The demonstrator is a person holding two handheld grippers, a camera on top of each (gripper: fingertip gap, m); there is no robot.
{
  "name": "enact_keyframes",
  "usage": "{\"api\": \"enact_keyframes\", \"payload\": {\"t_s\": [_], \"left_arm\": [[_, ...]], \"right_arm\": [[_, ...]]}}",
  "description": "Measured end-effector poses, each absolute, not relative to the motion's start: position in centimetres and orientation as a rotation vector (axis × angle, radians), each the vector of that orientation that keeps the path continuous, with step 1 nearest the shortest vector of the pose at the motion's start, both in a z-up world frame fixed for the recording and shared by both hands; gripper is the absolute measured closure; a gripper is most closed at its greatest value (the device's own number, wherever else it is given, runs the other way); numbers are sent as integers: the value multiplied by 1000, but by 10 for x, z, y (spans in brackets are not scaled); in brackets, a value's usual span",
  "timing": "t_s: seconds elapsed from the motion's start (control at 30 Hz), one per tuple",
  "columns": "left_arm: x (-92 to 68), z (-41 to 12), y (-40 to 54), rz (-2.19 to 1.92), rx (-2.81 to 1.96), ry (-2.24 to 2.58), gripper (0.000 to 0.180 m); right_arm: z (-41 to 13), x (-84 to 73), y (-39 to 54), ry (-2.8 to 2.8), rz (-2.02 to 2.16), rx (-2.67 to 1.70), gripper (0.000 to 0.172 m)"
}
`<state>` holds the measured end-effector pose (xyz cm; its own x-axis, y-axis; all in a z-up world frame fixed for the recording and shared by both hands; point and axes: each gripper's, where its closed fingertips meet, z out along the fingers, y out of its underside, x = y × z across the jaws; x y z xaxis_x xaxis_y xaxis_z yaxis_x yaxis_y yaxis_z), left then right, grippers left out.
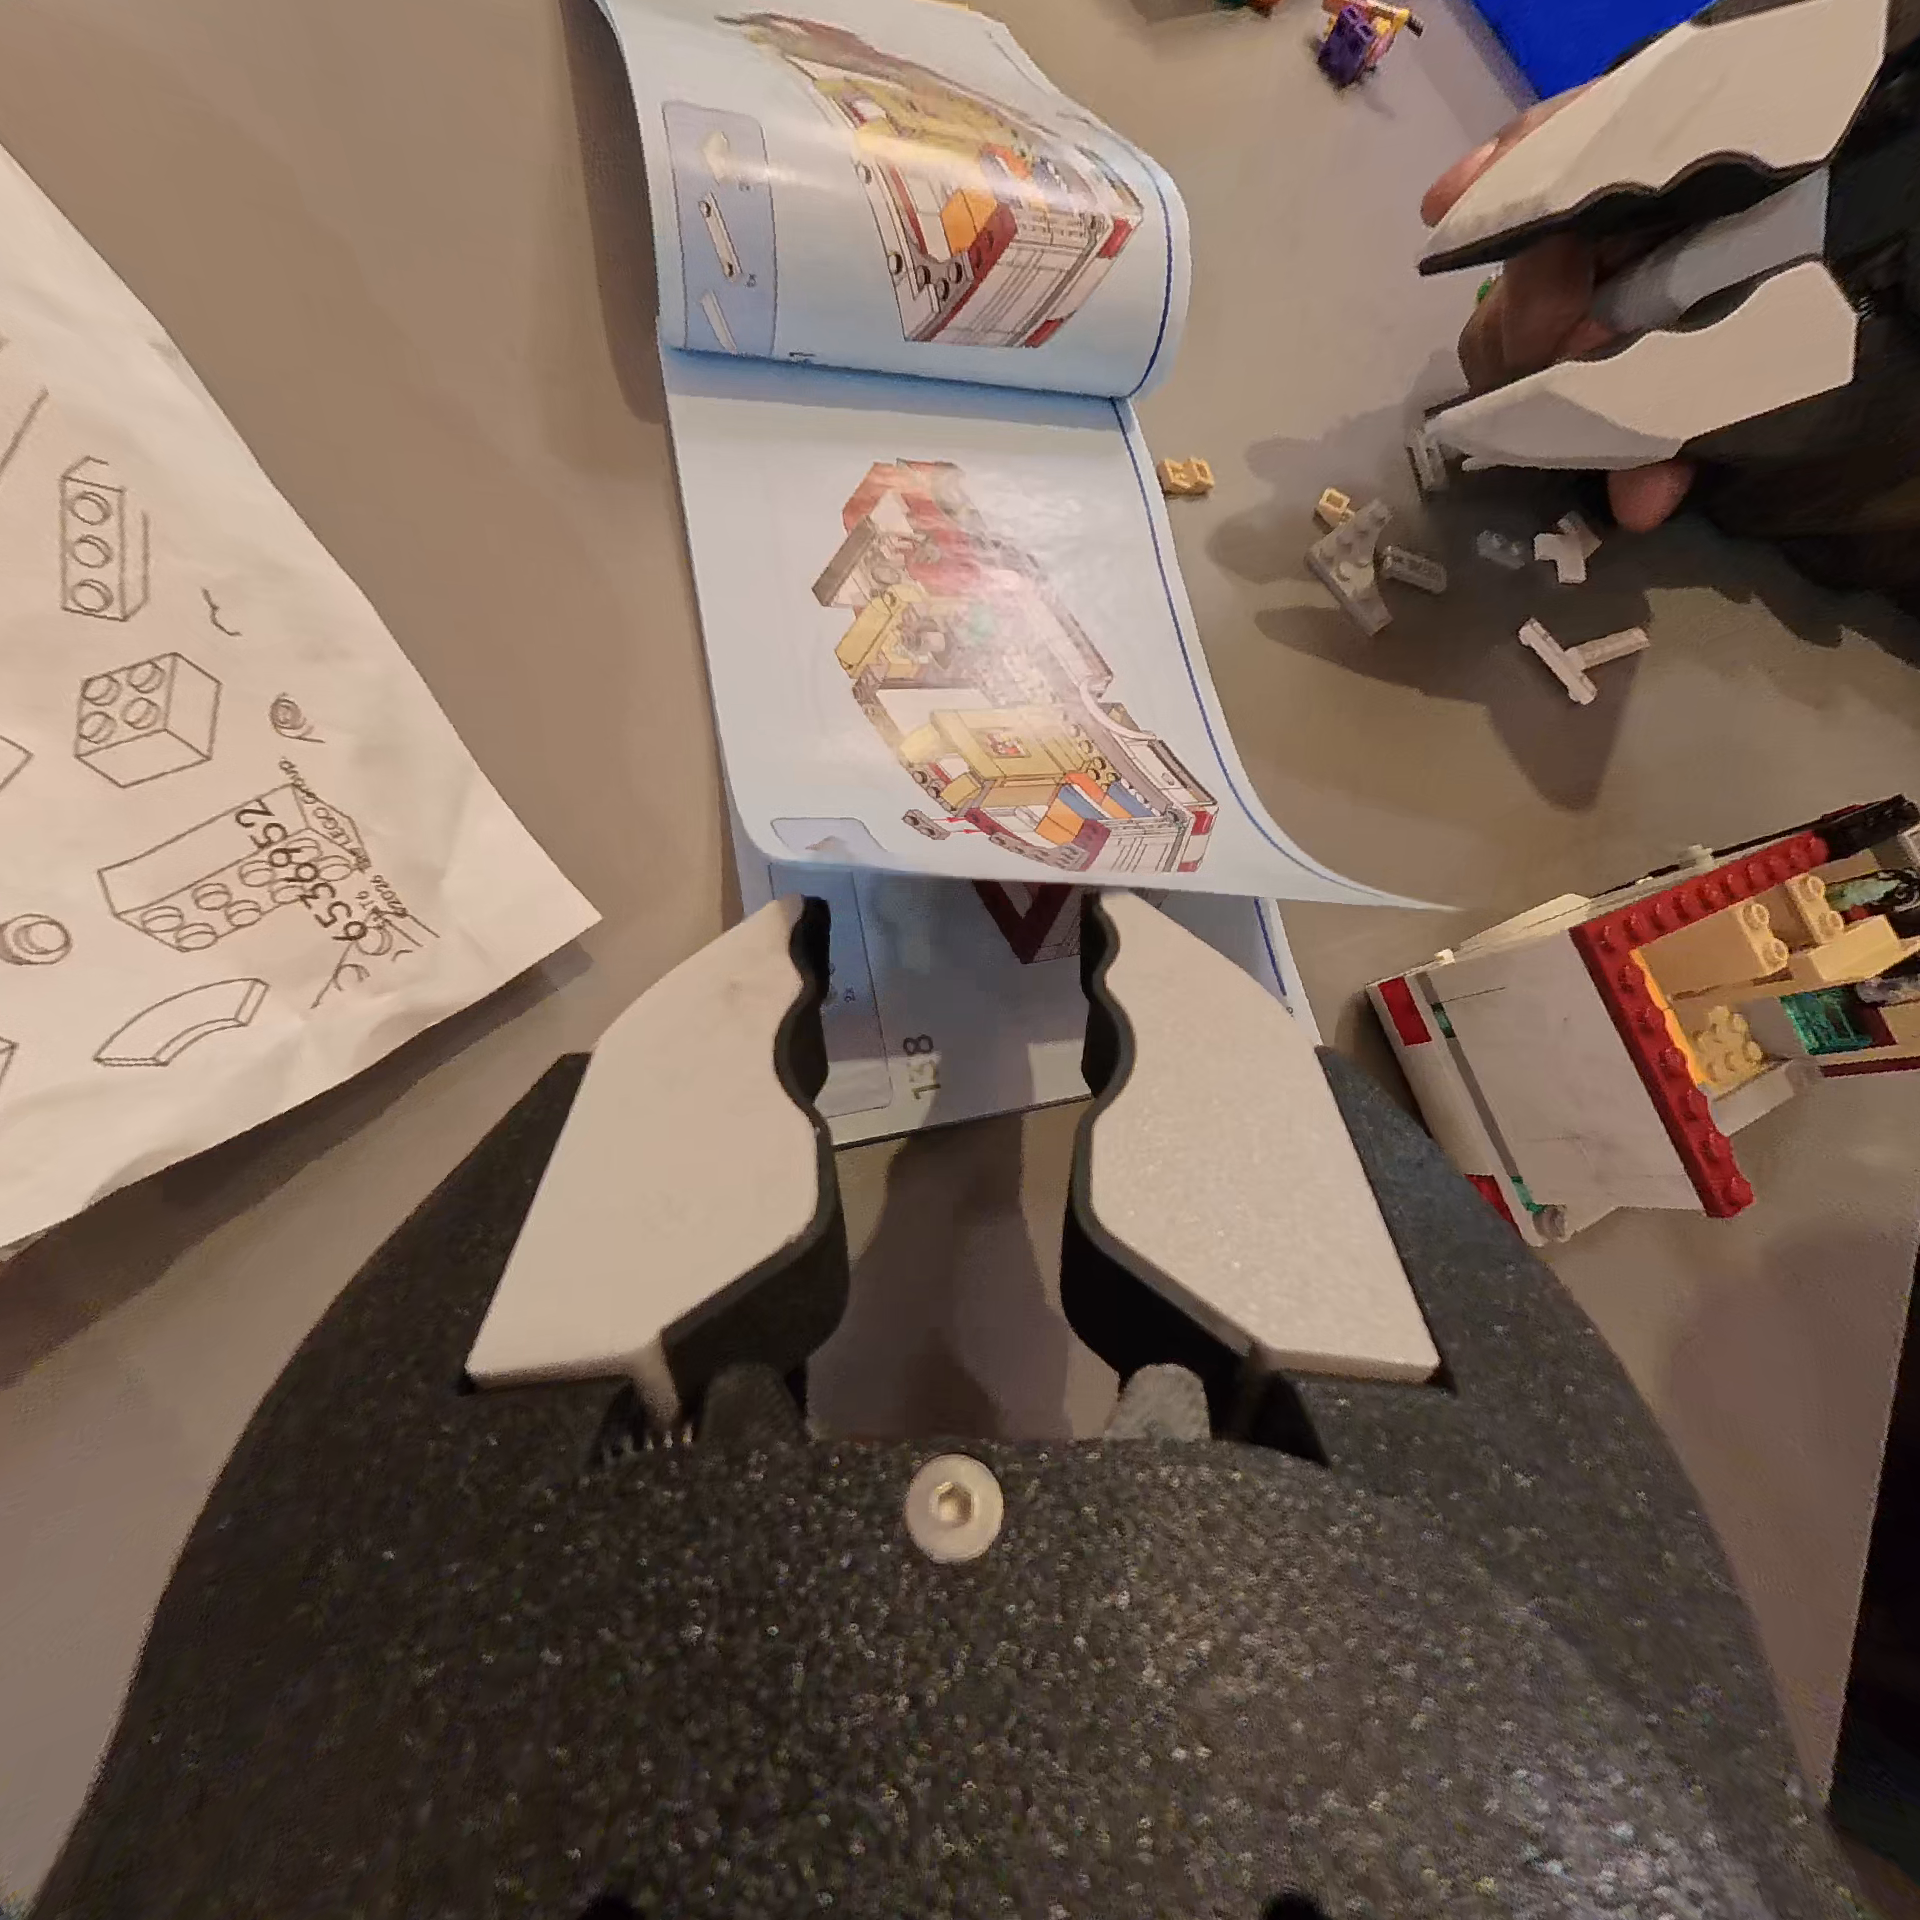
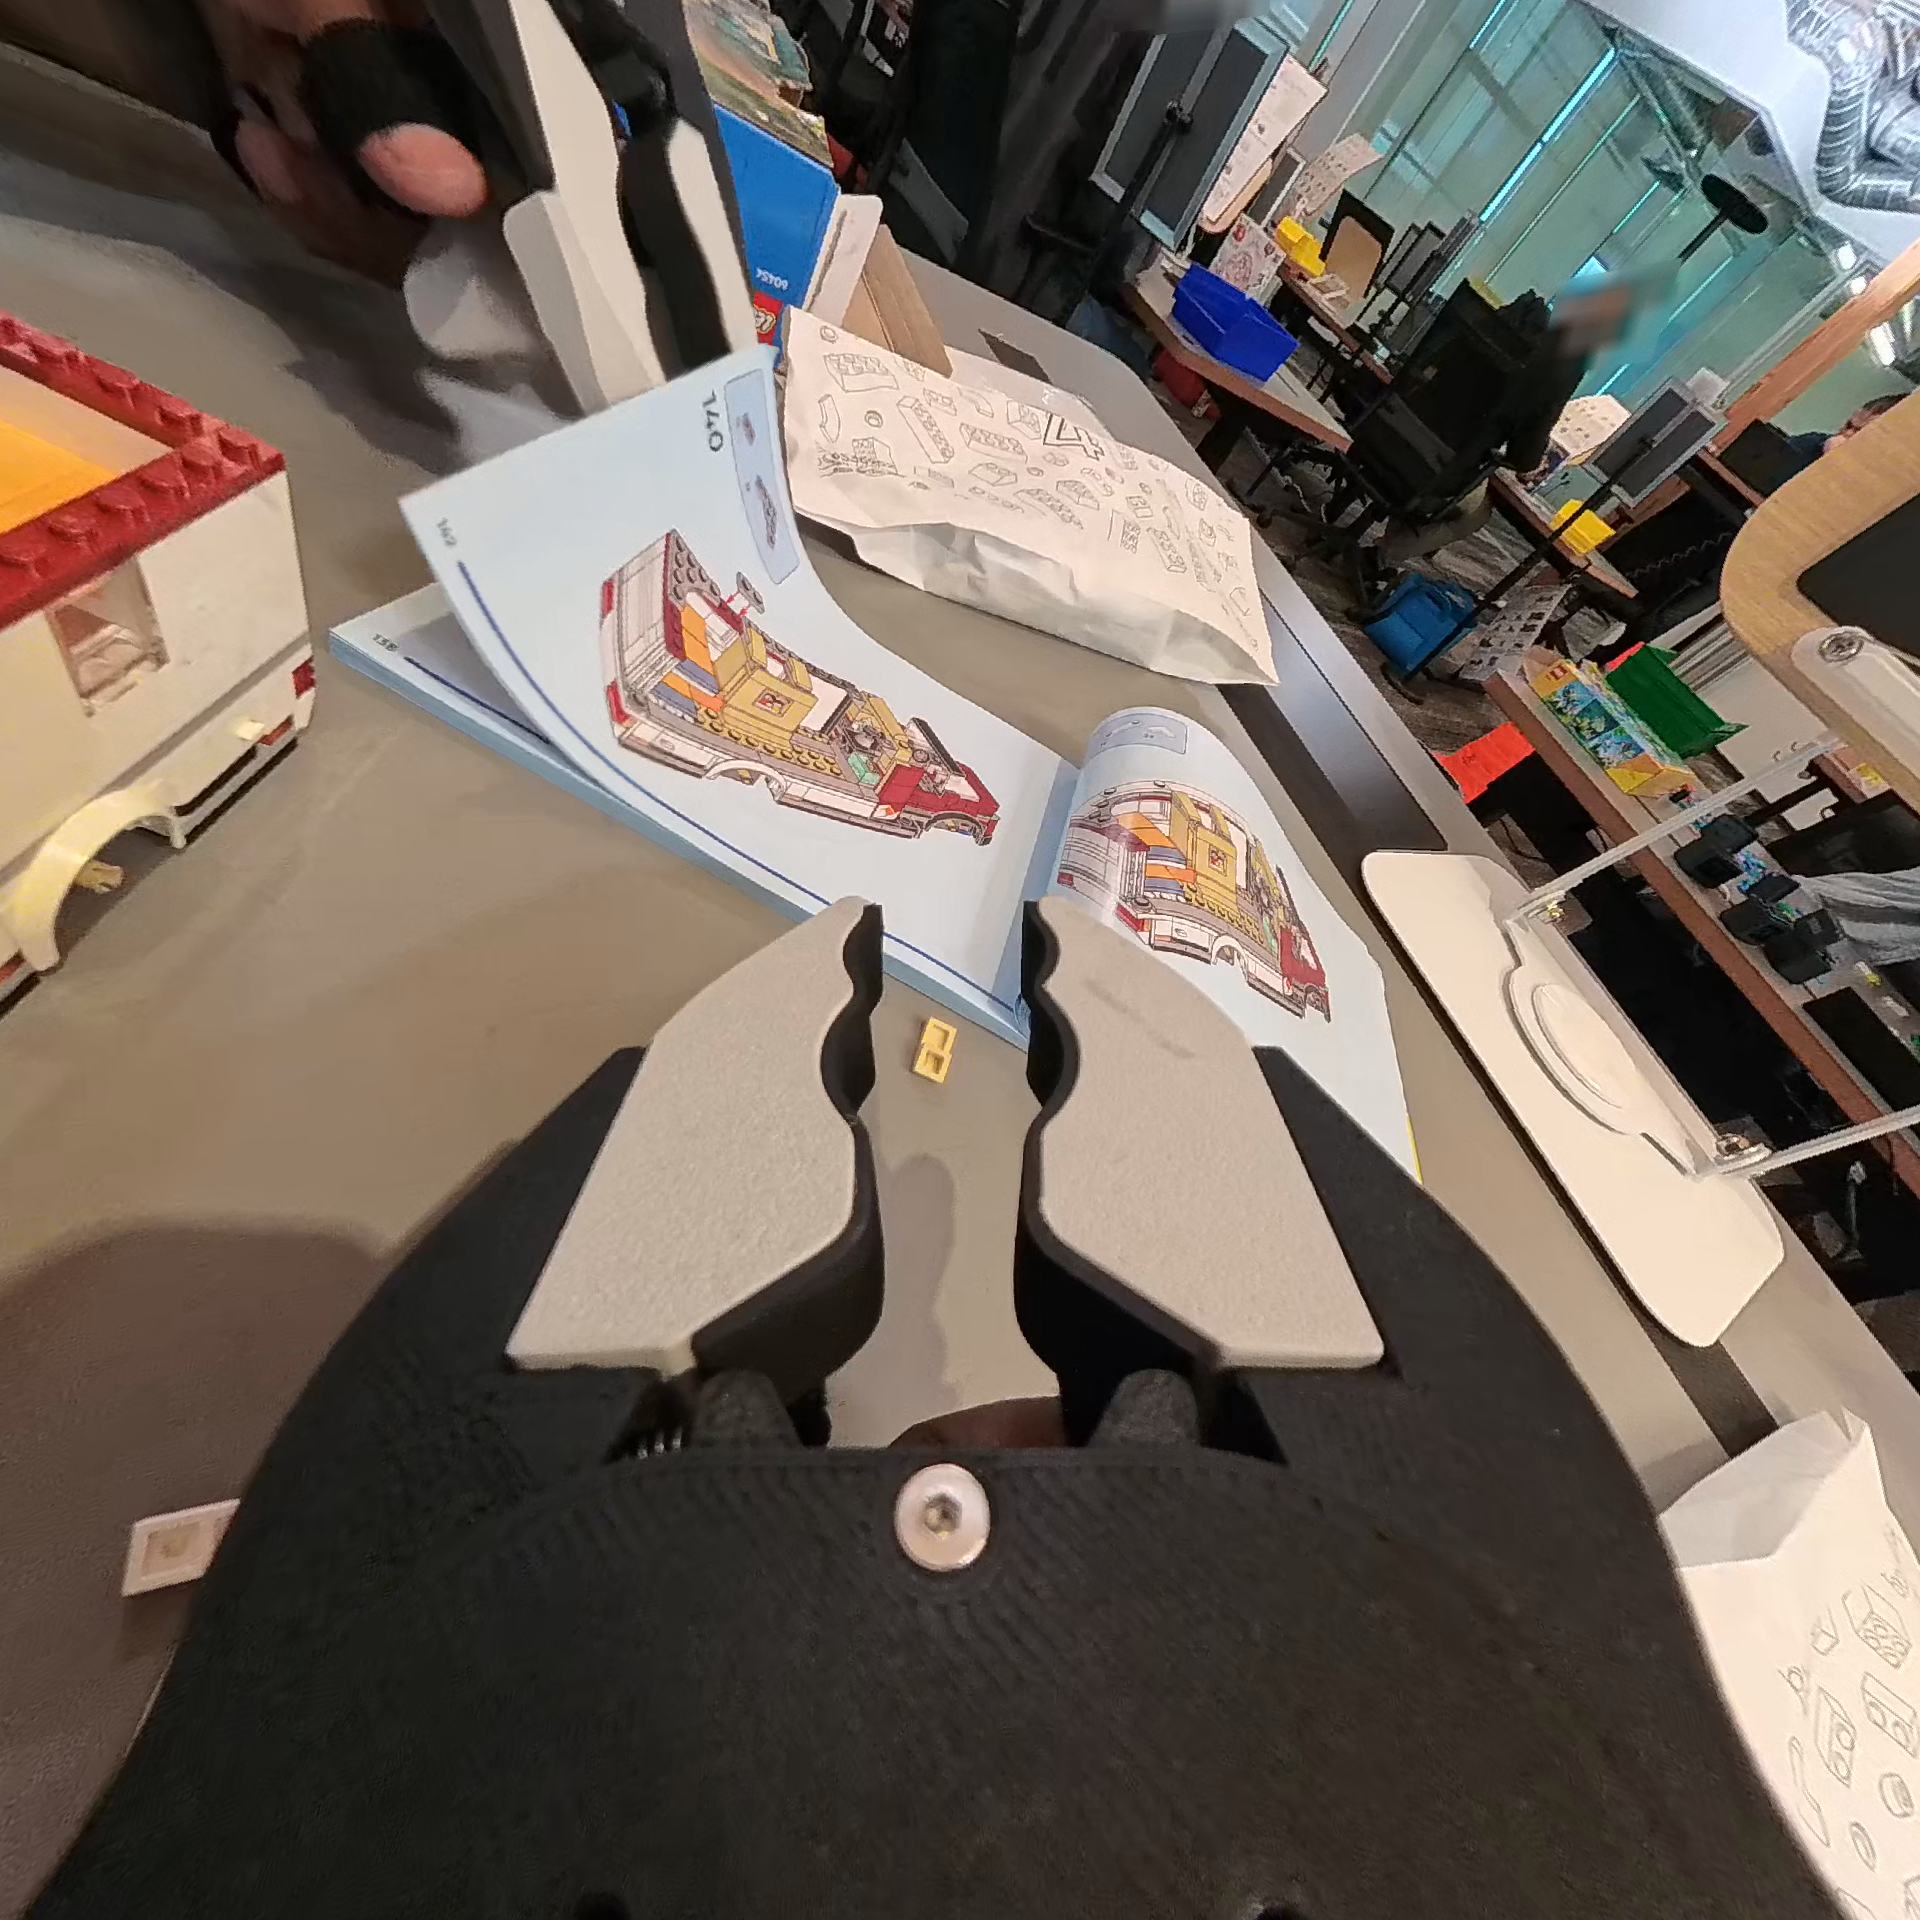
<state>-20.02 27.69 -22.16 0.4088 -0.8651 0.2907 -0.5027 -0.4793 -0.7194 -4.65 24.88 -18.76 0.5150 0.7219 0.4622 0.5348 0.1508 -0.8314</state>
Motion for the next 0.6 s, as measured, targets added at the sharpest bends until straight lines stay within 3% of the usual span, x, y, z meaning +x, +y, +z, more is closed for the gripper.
{"api": "enact_keyframes", "payload": {"t_s": [0.37,0.6], "left_arm": [[-214,-201,301,-842,-2088,978,134],[-224,-187,305,-799,-2035,935,134]], "right_arm": [[-156,-26,245,-1101,175,-1530,145],[-151,3,192,-1134,183,-1617,143]]}}
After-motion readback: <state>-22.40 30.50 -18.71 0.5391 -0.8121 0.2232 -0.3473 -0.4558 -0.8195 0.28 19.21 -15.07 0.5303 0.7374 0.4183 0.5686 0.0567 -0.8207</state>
